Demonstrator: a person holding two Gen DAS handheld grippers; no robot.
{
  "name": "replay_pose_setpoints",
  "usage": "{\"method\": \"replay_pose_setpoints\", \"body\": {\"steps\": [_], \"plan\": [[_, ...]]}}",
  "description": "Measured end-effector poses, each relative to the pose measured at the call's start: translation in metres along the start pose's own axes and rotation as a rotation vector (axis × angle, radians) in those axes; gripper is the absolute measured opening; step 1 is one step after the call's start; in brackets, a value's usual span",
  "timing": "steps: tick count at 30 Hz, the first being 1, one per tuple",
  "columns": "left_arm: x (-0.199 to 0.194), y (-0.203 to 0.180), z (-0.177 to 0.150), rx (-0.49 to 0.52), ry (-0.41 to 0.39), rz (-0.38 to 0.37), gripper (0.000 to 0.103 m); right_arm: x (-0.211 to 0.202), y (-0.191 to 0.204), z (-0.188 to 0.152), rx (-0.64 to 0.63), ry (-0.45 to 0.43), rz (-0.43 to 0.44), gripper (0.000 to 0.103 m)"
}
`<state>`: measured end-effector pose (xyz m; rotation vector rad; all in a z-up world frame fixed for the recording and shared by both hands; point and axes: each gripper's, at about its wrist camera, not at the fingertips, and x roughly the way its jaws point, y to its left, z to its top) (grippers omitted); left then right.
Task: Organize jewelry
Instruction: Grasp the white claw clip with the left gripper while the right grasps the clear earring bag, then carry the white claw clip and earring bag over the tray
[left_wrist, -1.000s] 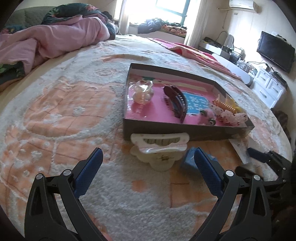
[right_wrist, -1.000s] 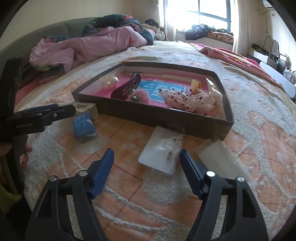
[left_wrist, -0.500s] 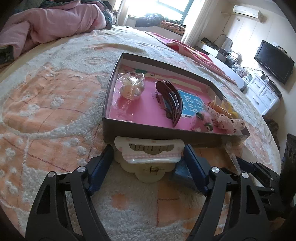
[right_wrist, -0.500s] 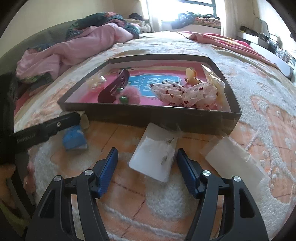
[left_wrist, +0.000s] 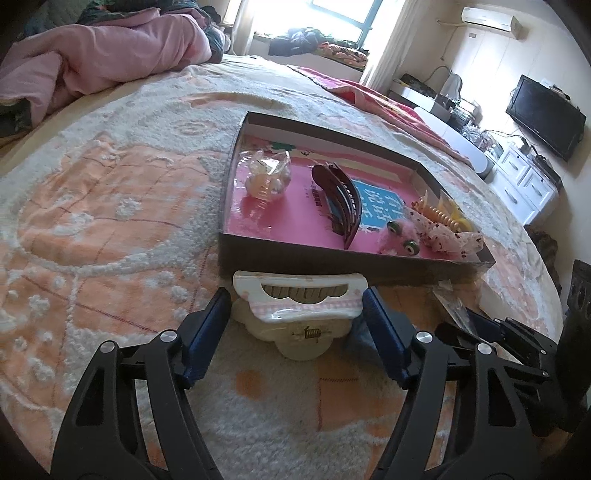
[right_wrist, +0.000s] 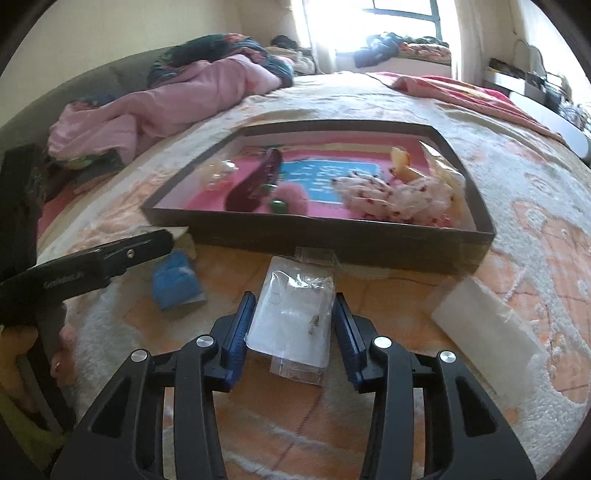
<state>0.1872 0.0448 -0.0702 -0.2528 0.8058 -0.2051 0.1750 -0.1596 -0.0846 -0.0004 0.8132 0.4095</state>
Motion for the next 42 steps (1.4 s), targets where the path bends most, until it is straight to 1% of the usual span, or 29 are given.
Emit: {"method": "replay_pose_setpoints", "body": {"steps": [5, 8, 15, 25, 37, 42], "plan": [[-0.017, 0.002, 0.003, 0.006, -0.039, 0.015, 0.064, -0.008, 0.004, 0.003, -0.013, -0.018, 0.025, 0.04], [-0.024, 0.0, 0.007, 0.007, -0.061, 0.012, 0.064, -0.013, 0.005, 0.007, -0.018, -0.033, 0.036, 0.04], [-0.025, -0.01, 0.019, 0.025, -0.093, 0.009, 0.064, -0.027, 0.0, 0.02, -0.026, -0.091, 0.037, 0.04], [-0.008, -0.02, 0.04, 0.041, -0.105, 0.002, 0.064, -0.027, -0.021, 0.04, -0.003, -0.134, 0.001, 0.04], [0.022, -0.023, 0.058, 0.052, -0.09, 0.011, 0.064, -0.008, -0.042, 0.06, 0.019, -0.134, -0.056, 0.04], [0.033, -0.018, 0.062, 0.033, -0.079, 0.012, 0.064, 0.003, -0.046, 0.068, 0.012, -0.129, -0.074, 0.04]]}}
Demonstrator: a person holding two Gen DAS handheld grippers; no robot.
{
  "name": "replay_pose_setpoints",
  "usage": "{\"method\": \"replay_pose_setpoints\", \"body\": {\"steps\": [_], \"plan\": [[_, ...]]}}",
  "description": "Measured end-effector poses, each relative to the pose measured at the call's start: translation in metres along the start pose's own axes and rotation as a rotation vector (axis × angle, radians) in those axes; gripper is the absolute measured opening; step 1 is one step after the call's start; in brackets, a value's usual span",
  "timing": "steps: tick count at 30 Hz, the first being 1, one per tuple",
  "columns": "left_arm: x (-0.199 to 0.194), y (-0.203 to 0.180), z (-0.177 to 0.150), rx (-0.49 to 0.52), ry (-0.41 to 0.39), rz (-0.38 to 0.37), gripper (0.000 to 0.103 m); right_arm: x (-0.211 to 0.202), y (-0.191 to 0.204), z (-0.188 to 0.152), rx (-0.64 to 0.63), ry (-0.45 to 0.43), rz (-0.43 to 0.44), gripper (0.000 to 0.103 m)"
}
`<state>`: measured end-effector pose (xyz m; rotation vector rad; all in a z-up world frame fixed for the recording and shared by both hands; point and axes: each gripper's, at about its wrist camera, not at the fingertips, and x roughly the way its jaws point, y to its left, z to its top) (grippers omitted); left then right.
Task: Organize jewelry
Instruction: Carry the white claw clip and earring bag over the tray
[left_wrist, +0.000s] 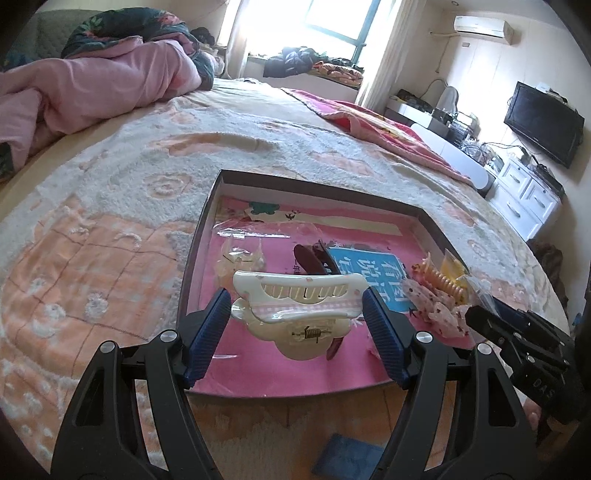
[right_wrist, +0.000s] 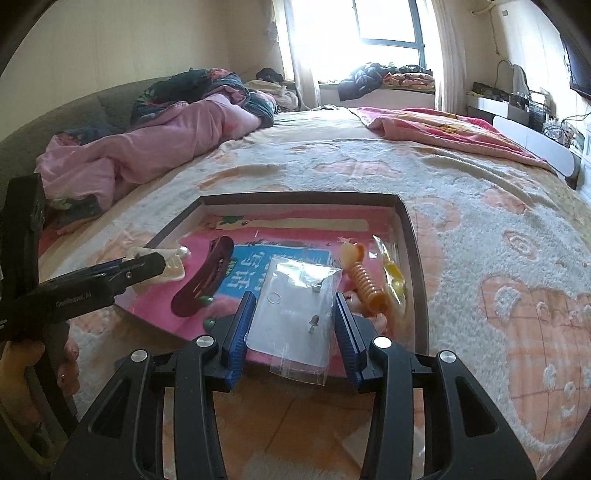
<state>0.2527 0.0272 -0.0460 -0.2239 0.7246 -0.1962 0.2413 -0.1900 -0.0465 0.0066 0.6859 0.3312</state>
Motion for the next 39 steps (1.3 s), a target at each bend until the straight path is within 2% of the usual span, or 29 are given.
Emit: {"method": "replay_pose_setpoints", "body": {"steps": [22, 39], "plan": [[0.017, 0.004, 0.007, -0.018, 0.018, -0.021, 0.064, 0.053, 0.019, 0.022, -0.054, 0.092, -0.014, 0.041], [0.026, 0.003, 0.006, 0.008, 0.048, -0.007, 0.065, 0.053, 0.019, 0.015, -0.048, 0.114, 0.004, 0.047]]}}
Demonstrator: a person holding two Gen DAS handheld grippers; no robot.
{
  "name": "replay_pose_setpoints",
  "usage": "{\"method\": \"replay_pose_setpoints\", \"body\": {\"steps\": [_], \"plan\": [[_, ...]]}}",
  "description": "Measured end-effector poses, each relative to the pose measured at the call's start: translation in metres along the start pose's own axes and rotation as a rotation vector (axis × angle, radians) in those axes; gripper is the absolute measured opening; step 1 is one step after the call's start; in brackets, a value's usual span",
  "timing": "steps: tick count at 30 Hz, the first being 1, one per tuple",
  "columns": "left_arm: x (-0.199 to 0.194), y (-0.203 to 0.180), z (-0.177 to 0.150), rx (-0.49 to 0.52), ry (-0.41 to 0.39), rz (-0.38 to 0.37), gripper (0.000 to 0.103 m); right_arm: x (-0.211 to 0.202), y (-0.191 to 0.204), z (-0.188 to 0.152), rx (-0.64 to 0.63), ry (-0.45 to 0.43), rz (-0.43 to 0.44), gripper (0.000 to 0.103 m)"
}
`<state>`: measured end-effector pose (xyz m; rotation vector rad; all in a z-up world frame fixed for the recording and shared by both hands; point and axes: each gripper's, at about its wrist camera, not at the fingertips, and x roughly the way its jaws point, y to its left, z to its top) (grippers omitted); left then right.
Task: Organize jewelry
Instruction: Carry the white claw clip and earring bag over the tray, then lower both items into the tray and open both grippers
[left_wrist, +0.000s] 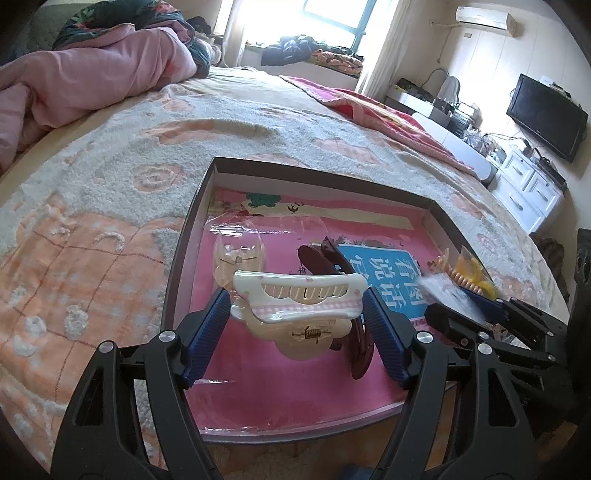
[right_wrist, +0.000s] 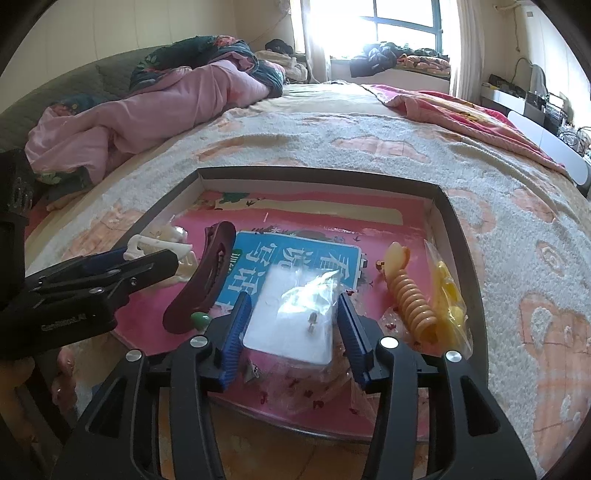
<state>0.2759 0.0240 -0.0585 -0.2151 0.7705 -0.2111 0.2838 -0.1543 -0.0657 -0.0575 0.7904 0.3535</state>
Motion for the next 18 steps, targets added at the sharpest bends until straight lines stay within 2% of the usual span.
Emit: {"method": "replay_pose_setpoints", "body": {"steps": [7, 18], "plan": [[-0.001, -0.001, -0.002, 0.005, 0.007, 0.007, 0.065, -0.011, -0.006, -0.005, 0.011, -0.007, 0.003, 0.054], [-0.014, -0.002, -0.004, -0.002, -0.003, 0.028, 0.077, -0.047, -0.016, -0.014, 0.017, -0.056, -0.003, 0.064]]}}
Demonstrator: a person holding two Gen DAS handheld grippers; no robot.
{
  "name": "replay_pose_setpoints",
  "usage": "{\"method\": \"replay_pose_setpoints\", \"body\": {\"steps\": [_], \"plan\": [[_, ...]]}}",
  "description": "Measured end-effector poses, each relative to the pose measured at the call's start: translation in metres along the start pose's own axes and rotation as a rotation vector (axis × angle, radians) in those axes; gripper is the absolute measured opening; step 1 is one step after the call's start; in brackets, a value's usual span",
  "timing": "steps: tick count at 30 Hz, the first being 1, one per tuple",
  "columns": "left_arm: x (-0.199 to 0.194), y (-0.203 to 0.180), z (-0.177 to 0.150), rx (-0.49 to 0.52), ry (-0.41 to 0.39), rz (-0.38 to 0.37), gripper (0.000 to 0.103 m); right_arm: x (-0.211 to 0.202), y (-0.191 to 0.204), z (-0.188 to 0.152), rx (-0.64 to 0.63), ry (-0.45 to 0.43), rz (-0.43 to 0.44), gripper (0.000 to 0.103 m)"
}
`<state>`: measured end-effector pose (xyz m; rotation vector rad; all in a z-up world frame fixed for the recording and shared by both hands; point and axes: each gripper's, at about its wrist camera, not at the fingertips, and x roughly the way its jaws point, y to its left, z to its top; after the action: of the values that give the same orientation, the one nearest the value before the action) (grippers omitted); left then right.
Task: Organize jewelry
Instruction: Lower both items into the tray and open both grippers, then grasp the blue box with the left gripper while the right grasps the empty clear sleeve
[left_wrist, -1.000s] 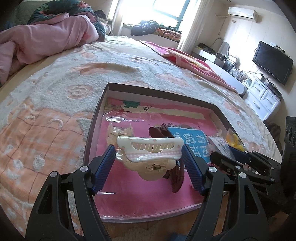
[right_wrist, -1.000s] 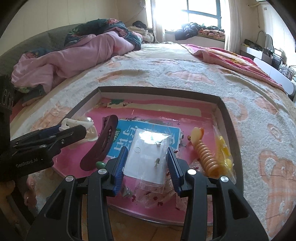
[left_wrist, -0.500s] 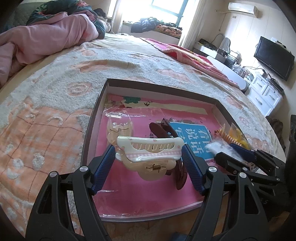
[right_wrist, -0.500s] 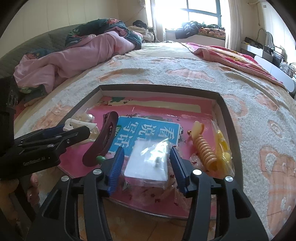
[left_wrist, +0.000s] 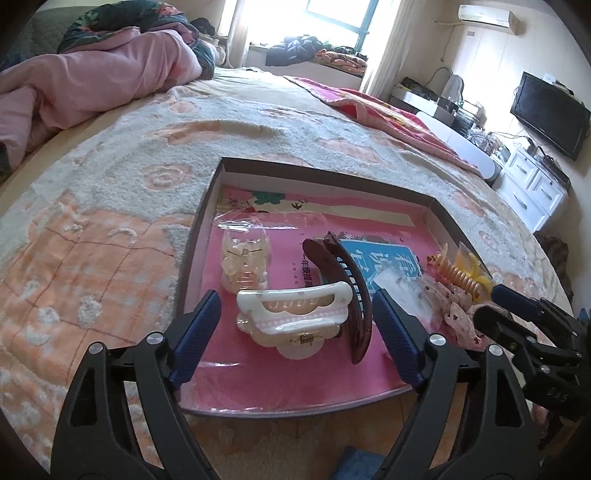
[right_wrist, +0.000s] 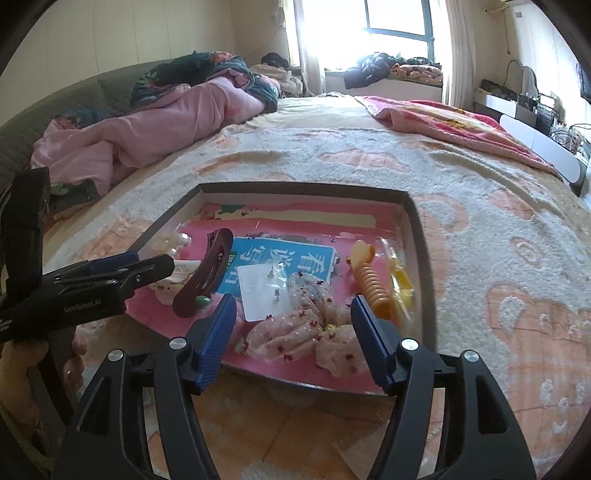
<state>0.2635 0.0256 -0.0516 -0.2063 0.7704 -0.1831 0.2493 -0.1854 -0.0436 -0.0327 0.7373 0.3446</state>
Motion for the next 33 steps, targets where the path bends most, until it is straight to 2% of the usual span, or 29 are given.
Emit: {"method": "replay_pose_setpoints", "body": {"steps": [10, 22, 33], "plan": [[-0.03, -0.003, -0.003, -0.008, -0.052, 0.018, 0.091, -0.03, -0.005, -0.013, 0.014, -0.038, -0.008, 0.076], [-0.056, -0.021, -0.021, 0.039, -0.067, 0.019, 0.091, -0.061, -0.014, -0.03, 0.027, -0.06, -0.029, 0.081], [-0.062, -0.039, -0.053, 0.123, -0.032, -0.022, 0.092, -0.074, -0.04, -0.054, 0.057, -0.031, -0.069, 0.081]]}}
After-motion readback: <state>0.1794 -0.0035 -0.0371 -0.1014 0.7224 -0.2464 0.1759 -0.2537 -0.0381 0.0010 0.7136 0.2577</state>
